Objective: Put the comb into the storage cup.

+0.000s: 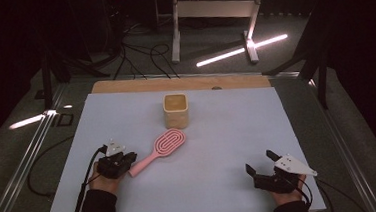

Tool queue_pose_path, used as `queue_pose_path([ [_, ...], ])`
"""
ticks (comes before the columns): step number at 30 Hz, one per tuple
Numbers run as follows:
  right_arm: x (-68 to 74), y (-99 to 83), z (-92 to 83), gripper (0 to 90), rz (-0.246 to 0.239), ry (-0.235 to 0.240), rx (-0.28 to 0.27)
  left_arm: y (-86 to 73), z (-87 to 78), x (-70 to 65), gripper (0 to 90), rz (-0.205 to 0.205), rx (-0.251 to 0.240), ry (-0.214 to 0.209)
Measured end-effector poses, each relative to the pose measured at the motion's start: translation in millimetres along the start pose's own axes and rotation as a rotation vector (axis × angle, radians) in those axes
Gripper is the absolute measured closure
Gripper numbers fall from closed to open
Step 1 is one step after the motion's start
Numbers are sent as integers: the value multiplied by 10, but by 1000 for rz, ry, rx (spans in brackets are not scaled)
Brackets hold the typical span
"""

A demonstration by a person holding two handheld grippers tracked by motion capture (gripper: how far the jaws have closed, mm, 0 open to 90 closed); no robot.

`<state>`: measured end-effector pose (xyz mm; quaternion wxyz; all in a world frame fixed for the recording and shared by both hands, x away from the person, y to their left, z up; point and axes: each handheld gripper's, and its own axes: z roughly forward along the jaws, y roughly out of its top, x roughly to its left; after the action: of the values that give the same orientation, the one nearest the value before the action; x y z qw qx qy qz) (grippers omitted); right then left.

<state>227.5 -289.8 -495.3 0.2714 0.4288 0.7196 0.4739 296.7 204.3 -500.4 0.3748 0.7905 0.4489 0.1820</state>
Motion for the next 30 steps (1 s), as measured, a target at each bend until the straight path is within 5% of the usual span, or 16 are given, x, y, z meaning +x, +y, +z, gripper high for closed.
queue_pose_path([
  [2,0,0,0,96,0,0,0,7,-39,5,694,-4,-23,7],
  [3,0,0,0,96,0,1,0,13,-131,23,641,-31,-80,20],
  [7,-2,1,-3,97,0,9,-4,-28,-345,67,580,-90,-204,31],
  [11,-5,3,4,97,3,25,4,-69,-515,91,560,-108,-277,68],
  [13,-2,10,4,102,1,45,5,-118,-653,99,413,-121,-329,104],
  [20,-3,16,-11,101,4,61,-4,-301,-831,62,195,-104,-330,166],
  [25,21,28,-17,99,-6,66,-15,-409,-880,55,29,-80,-296,167],
  [30,50,39,-18,99,-19,76,-29,-457,-902,66,0,-53,-306,179],
])
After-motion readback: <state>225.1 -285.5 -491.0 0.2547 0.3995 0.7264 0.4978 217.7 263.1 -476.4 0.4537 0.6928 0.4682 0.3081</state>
